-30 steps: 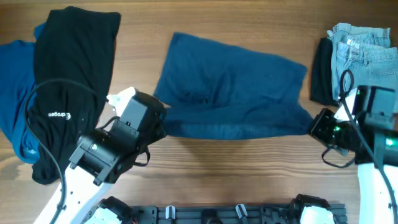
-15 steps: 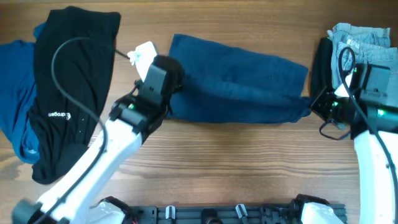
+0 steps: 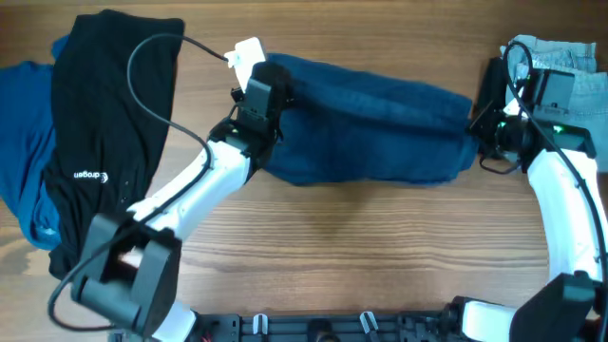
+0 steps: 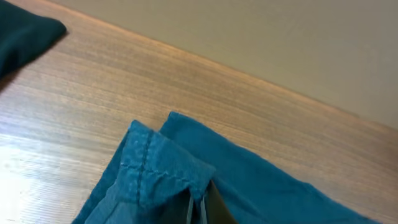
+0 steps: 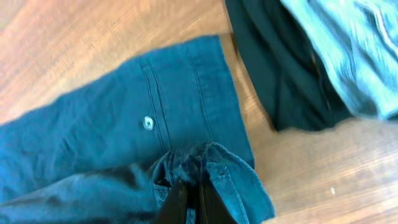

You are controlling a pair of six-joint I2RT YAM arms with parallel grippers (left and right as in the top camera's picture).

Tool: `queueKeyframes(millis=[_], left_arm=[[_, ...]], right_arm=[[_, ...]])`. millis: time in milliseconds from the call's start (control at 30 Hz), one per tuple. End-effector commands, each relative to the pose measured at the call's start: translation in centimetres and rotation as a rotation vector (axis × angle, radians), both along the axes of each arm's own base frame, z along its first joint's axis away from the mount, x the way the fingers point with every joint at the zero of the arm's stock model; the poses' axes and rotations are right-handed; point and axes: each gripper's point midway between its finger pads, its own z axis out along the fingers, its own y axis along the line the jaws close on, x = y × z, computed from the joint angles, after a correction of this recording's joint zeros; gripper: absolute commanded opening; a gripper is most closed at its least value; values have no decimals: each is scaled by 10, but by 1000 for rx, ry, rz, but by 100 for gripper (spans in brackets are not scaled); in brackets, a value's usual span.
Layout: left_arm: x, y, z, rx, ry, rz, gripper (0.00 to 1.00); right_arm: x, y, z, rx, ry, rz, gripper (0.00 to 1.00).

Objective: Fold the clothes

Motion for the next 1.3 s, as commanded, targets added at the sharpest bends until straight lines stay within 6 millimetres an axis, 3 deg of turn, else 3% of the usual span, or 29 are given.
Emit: queueKeyframes(millis=[0, 233, 367, 400, 433, 467, 500, 700, 800, 867, 1000, 1133, 1233, 1267], left_arm=[[16, 23, -14, 62, -14, 92, 4], [24, 19, -39, 69, -2, 92, 4], [26, 17, -56, 73, 24, 85, 4], [26, 16, -60, 71, 28, 79, 10], [28, 13, -65, 66, 30, 70, 38], [28, 13, -68, 69, 32, 70, 87], [30, 15, -68, 71, 30, 74, 100], [31, 23, -54, 131, 23, 27, 100], [17, 14, -56, 124, 101, -51, 100], [5, 8, -64, 113, 168, -106, 100], [-17, 0, -87, 92, 298, -190, 100], [-32, -6, -101, 105, 375, -264, 100], [-40, -19, -107, 147, 394, -411, 93], [-43, -23, -108, 159, 396, -459, 85]], right_arm=[[9, -22, -17, -73, 21, -57, 4], [34, -28, -56, -70, 37, -55, 4], [63, -28, -68, -68, -42, -40, 4], [71, -28, -71, -70, -64, -37, 5], [78, -28, -72, -74, -86, -34, 25], [82, -29, -73, -76, -102, -33, 56], [88, -30, -70, -95, -129, -15, 99], [91, -26, -45, -147, -154, 88, 100], [86, -6, -33, -99, -165, 205, 100], [77, 8, -38, -52, -140, 278, 100], [58, 15, -51, -31, -55, 330, 100], [52, 20, -55, -13, -31, 361, 100], [52, 22, -54, 11, -31, 340, 99], [52, 22, -54, 14, -33, 334, 99]])
